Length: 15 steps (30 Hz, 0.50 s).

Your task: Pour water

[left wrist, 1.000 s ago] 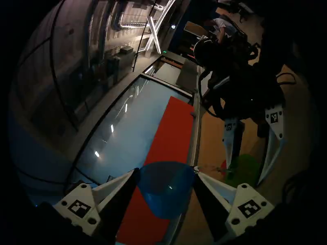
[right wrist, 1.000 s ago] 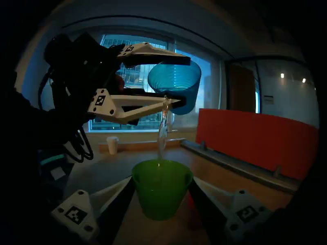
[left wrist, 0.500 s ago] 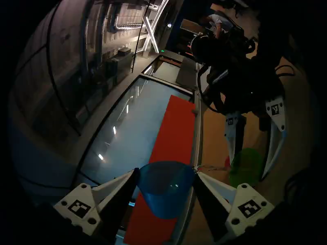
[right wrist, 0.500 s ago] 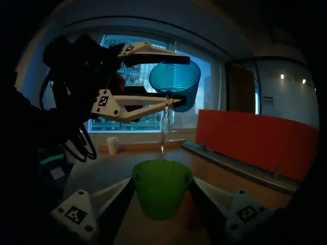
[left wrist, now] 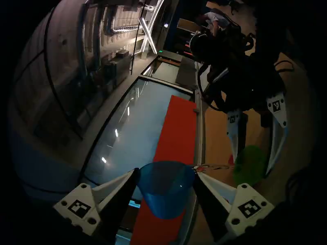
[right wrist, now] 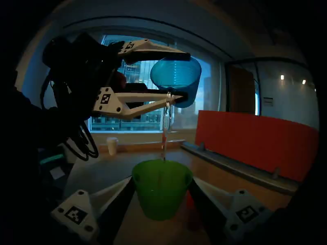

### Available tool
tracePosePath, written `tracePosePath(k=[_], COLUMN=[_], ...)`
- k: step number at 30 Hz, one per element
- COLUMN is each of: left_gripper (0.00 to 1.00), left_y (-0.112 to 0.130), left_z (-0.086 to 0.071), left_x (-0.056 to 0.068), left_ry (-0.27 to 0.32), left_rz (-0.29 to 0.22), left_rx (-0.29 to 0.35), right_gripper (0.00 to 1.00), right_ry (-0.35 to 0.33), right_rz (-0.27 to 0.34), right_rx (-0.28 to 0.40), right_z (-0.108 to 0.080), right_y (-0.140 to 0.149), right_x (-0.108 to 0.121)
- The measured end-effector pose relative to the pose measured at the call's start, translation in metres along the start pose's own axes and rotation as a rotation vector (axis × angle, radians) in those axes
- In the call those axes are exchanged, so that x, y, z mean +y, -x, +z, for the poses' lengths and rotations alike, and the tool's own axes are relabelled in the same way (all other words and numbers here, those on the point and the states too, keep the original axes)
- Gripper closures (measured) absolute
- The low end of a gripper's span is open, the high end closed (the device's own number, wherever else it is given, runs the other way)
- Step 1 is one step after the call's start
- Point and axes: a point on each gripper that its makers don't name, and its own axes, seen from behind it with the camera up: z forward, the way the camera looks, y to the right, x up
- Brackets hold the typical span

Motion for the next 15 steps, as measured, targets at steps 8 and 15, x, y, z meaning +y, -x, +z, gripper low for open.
tracePosePath(k=[8, 15], left_gripper=[0.10, 0.10], left_y=[-0.0018, -0.0045], left_z=[-0.0012, -0.0013], left_x=[-0.0025, -0.0058], left_ry=[-0.003, -0.008], left_rz=[0.032, 0.054], left_rx=[-0.001, 0.004], right_gripper=[0.10, 0.10], right_ry=[-0.002, -0.003], right_rz=[-0.003, -0.007], right_rx=[0.002, 0.002], right_z=[-0.0006, -0.0012], right_y=[-0.0012, -0.0013], right_x=[-0.0006, -0.0005])
